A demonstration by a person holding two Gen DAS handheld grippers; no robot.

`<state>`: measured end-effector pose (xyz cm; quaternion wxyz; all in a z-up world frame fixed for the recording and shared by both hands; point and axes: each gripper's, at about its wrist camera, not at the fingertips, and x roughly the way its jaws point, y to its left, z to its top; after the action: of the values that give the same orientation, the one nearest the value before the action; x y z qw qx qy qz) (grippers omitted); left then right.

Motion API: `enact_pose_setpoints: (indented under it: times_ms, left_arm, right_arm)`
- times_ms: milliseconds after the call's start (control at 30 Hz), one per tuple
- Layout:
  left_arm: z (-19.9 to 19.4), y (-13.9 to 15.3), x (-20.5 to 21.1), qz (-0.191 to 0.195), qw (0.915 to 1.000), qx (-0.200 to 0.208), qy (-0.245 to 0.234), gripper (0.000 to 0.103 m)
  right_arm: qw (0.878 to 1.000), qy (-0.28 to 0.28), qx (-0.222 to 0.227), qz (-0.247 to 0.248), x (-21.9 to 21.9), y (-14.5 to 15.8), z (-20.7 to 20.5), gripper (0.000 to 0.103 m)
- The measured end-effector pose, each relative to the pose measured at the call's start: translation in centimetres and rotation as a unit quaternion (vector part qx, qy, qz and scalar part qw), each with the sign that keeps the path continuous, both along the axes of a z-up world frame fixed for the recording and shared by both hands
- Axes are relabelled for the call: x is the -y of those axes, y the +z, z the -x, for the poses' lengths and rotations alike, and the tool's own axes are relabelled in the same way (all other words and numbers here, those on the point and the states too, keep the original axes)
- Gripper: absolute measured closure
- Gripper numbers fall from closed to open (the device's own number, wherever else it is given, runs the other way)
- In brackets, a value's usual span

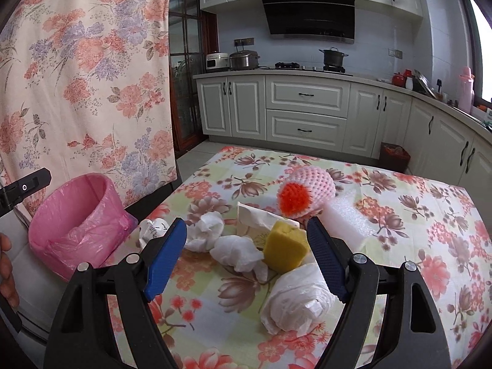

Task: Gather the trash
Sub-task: 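Move both open tools back toward the remaining trash on the table, then grasp the white plastic bag bundle with the right tool while the left grasps a crumpled white tissue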

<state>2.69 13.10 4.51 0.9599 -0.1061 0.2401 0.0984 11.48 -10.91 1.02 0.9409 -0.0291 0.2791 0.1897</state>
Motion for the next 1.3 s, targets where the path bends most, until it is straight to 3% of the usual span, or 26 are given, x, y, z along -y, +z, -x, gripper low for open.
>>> enact_pose_setpoints:
  times_ms: [600,1033,1100,1300]
  left_arm:
    - [-3.9,-1.0,5.5,-0.009,0.9988,-0.021,-0.043,0.021]
    - [-6.5,-2.6,7.8,-0.010,0.9973,-0.044,-0.059,0.020]
    - [-6.9,-3.0,8.0,-0.009,0.9970,-0.048,-0.060,0.019]
    - [-8.2,-4.9,8.3,-0.001,0.9958,-0.068,-0.062,0.018]
  right_arm:
    - [0.998,-0.047,-0.036,-0.016,6.0,-2.8,-0.9,0.027]
    - [0.994,-0.055,-0.089,0.002,5.7,-6.5,-2.7,0.027]
    - [0.994,-0.060,-0.097,0.005,5.8,-7.0,-2.9,0.032]
    - [0.992,-0.053,-0.110,0.013,5.6,-7.7,-3.3,0.032]
